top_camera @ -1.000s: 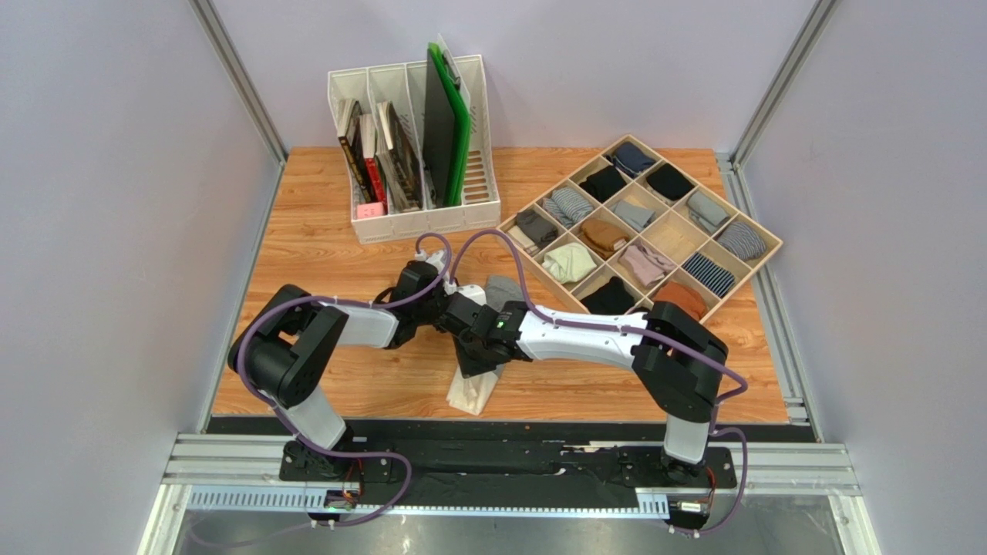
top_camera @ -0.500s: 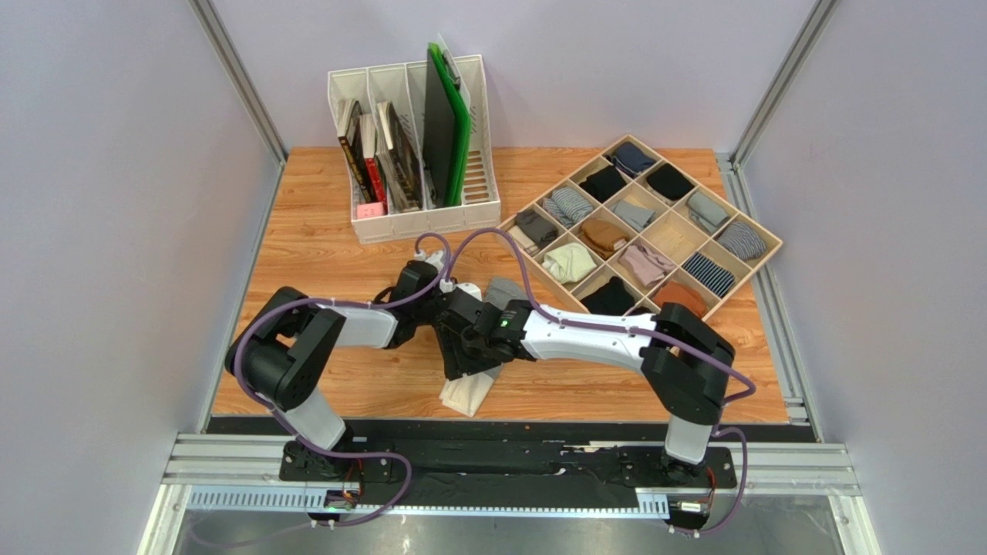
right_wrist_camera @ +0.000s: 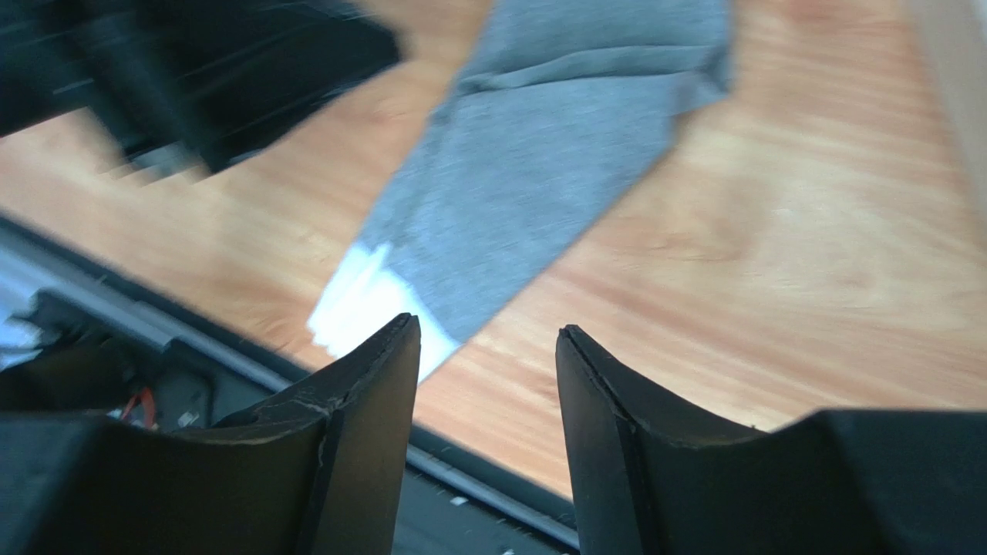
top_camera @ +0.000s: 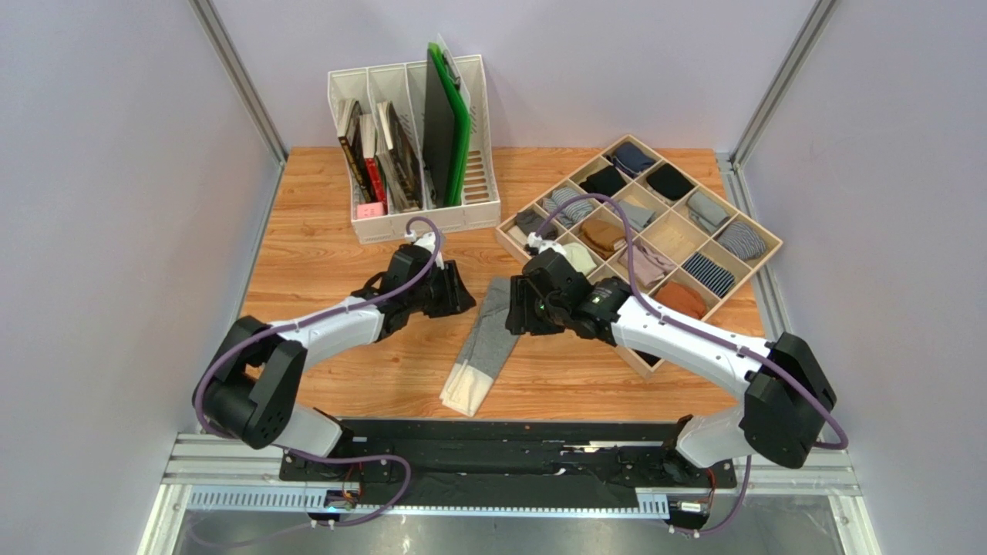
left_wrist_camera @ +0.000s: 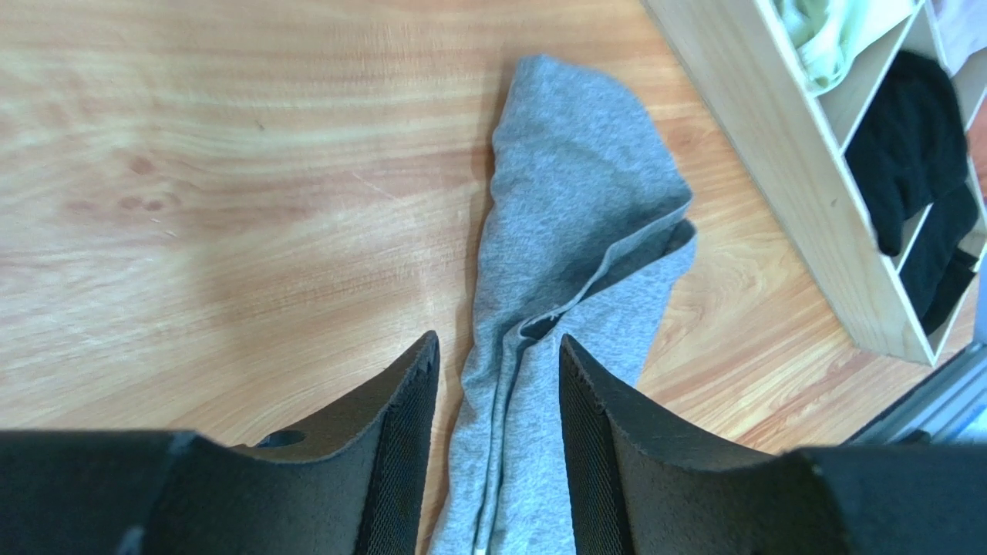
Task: Roll the underwear
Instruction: Fold the underwear at the center of the board.
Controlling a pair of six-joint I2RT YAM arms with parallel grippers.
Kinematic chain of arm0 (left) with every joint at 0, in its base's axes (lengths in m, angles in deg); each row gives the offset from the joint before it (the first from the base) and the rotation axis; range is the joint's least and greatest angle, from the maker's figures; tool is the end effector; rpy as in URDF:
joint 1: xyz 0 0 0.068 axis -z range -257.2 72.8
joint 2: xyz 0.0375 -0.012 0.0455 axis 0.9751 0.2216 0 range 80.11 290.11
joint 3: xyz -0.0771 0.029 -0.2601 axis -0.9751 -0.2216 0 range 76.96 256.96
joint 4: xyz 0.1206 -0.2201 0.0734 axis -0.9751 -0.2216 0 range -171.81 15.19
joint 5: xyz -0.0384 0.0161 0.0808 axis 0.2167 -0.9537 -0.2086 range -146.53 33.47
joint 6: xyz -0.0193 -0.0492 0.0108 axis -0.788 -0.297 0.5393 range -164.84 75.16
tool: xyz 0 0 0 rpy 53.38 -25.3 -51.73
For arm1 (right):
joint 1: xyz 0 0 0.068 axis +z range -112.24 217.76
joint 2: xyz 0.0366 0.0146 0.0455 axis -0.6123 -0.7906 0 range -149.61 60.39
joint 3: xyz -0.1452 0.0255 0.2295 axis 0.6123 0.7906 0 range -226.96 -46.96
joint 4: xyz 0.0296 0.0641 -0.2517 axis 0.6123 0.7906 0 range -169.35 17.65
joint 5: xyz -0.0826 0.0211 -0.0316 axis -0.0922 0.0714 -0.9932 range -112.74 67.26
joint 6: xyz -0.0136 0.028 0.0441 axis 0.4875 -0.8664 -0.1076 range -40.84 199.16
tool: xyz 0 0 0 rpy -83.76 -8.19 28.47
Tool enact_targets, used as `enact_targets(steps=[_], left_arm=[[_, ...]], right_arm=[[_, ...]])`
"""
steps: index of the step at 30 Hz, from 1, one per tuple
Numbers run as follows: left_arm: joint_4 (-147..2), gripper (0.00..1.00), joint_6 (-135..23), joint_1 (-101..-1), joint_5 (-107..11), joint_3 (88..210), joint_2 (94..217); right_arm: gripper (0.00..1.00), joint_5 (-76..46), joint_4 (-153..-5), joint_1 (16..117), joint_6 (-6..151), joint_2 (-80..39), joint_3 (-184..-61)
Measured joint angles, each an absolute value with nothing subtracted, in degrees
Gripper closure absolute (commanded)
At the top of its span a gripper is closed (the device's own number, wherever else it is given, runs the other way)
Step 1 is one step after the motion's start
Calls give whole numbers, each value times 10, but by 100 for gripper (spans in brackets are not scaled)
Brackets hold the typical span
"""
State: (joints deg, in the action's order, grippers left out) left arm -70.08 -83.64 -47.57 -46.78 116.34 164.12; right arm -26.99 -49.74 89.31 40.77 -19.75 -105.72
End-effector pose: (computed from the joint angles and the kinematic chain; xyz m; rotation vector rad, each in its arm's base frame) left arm 0.2516 -0.1499 0.1767 -0.0962 2.3894 -0.7966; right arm 0.1846 0.2285 0.2549 -0.2590 2.5376 0.5716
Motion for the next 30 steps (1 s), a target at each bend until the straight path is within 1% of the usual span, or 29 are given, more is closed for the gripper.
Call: enact_targets(steps=[3, 4, 10, 14, 16, 18, 30], left_arm=[[-716, 55, -825, -476, -475, 1164, 1614], [-718, 57, -823, -476, -474, 1164, 1610], [-718, 60, -800, -452, -466, 1164, 1603], [-713, 60, -787, -428, -452, 1169, 1629], [-712, 62, -783, -420, -448, 1178, 1650], [-712, 66, -780, -415, -447, 1184, 1666], [-725, 64, -773, -408, -464, 1202, 1702]], right_arm=[[50, -273, -494, 855, 416, -208, -1046], [50, -273, -495, 852, 416, -210, -1045], [52, -263, -516, 838, 417, -239, -1031], [52, -254, -530, 838, 415, -264, -1019], [52, -250, -536, 838, 413, -270, -1014], [52, -247, -538, 838, 412, -273, -1012], [52, -241, -548, 838, 411, -274, -1012]])
